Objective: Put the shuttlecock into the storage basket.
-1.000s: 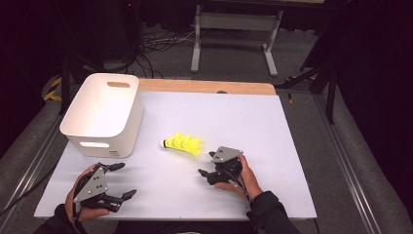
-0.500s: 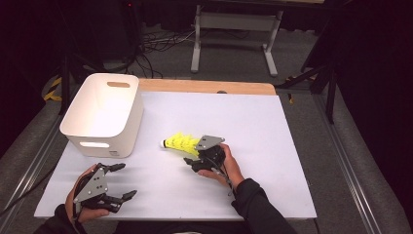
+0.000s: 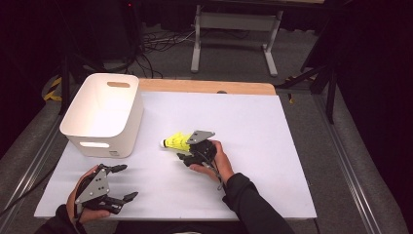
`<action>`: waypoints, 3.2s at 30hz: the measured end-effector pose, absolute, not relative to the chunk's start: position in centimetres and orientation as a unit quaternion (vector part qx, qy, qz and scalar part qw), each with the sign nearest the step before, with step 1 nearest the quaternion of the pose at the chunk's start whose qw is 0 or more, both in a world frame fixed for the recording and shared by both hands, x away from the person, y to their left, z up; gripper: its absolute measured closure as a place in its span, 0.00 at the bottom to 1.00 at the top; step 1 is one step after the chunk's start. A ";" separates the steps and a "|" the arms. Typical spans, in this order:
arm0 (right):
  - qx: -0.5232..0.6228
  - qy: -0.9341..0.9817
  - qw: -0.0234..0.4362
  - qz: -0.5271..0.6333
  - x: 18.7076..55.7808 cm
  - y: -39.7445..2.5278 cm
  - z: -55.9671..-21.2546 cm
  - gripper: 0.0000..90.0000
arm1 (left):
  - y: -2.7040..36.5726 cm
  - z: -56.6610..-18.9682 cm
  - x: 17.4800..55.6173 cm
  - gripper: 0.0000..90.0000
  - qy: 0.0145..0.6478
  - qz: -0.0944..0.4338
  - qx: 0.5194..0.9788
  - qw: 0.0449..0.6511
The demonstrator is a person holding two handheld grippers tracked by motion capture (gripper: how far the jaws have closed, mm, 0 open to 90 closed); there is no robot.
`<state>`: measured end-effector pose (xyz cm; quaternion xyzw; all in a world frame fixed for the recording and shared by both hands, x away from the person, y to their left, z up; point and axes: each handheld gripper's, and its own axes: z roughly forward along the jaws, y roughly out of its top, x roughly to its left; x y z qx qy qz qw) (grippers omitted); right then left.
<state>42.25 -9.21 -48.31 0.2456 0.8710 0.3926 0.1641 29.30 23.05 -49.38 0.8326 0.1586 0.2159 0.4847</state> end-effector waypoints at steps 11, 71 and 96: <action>0.265 0.863 0.199 0.381 43.5 -7.8 -48.4 0.71 | 22.8 -49.5 29.3 0.12 0.156 0.213 0.837 0.479; 0.216 0.835 0.180 0.473 38.2 -12.2 -45.3 0.95 | 23.0 -49.6 29.4 0.13 0.171 0.218 0.836 0.473; 0.175 0.854 0.155 0.464 33.9 -12.9 -45.8 0.95 | 21.6 -49.5 29.6 0.14 0.166 0.202 0.844 0.468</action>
